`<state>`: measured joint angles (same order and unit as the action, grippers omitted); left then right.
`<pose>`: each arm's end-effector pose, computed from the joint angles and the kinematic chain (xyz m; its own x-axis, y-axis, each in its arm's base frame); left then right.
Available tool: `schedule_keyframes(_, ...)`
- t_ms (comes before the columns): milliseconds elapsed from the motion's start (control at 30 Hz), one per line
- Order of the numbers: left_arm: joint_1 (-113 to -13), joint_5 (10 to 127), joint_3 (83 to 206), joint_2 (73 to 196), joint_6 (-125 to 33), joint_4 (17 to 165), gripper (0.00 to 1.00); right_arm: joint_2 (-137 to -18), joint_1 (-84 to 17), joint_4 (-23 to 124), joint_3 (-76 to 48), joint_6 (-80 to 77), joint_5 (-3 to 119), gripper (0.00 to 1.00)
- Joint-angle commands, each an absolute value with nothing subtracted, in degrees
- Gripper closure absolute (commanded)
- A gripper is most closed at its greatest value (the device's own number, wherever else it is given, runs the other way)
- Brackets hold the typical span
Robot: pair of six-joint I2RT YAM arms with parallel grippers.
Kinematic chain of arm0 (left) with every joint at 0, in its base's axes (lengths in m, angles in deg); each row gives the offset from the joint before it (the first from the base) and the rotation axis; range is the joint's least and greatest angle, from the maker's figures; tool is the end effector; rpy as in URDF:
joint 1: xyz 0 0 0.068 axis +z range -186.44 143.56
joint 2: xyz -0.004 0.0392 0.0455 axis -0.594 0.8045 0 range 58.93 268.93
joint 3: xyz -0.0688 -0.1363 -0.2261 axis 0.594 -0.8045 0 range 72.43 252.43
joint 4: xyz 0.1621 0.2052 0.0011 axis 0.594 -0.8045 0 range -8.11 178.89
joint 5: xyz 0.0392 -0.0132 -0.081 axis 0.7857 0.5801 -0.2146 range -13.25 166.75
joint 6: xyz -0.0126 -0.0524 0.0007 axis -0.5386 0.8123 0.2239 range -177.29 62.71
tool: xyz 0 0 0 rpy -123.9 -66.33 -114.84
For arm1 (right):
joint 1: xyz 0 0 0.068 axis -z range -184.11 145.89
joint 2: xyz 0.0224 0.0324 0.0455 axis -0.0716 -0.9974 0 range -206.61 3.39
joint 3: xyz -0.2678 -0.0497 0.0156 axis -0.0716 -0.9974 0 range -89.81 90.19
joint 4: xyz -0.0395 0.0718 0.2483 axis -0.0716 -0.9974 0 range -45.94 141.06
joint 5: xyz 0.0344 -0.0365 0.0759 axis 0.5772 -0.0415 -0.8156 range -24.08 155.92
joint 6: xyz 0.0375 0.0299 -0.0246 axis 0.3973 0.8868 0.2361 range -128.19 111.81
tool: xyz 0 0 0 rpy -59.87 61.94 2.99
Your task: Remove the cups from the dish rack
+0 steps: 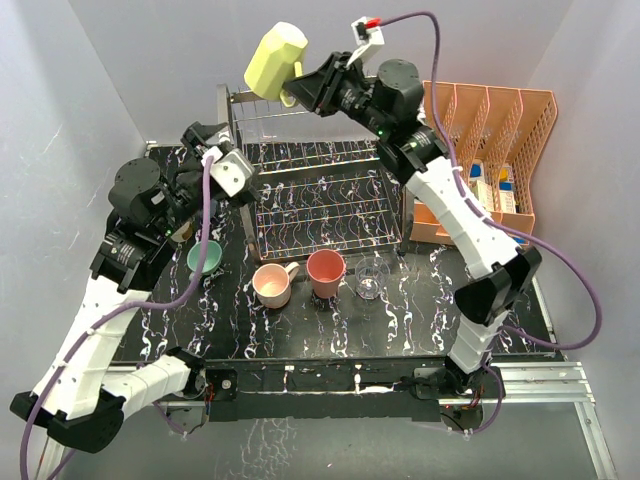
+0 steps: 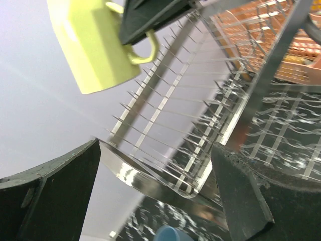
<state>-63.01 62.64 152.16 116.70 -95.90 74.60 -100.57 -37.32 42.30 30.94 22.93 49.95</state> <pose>0.1676 -0.0935 0.4987 0.4988 0.4272 -0.7541 0.4333 0.6306 0.6439 0.3361 0.2318 0.5131 -0.2898 0.4040 -0.8676 -0.7064 0.5213 0.4787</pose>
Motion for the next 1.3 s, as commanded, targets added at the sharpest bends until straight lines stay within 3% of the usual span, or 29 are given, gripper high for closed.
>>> schedule_keyframes(0,-62.7,62.1,150.8,117.1,-106.5,88.3,0.11,-91.3,-36.6,57.1,28.8,28.8,45.4,0.92)
schedule_keyframes(233,-62.7,56.7,146.4,118.2,-118.3,100.6,0.15,-81.6,-36.6,59.9,14.8,33.2,41.6,0.92)
schedule_keyframes(400,-62.7,50.7,142.5,117.8,-122.4,107.1,0.22,-77.0,-36.6,63.6,6.6,38.2,39.1,0.92)
schedule_keyframes(833,-62.7,46.9,139.3,118.6,-124.9,117.6,0.33,-74.7,-36.6,67.9,0.1,45.0,34.8,0.92)
schedule_keyframes(1033,-62.7,45.5,137.7,118.6,-128.0,119.2,0.34,-74.8,-36.6,77.2,-4.0,53.3,31.2,0.92)
schedule_keyframes(1267,-62.7,45.1,137.3,119.3,-128.5,121.9,0.43,-74.7,-36.6,85.2,-7.5,60.9,28.3,0.92)
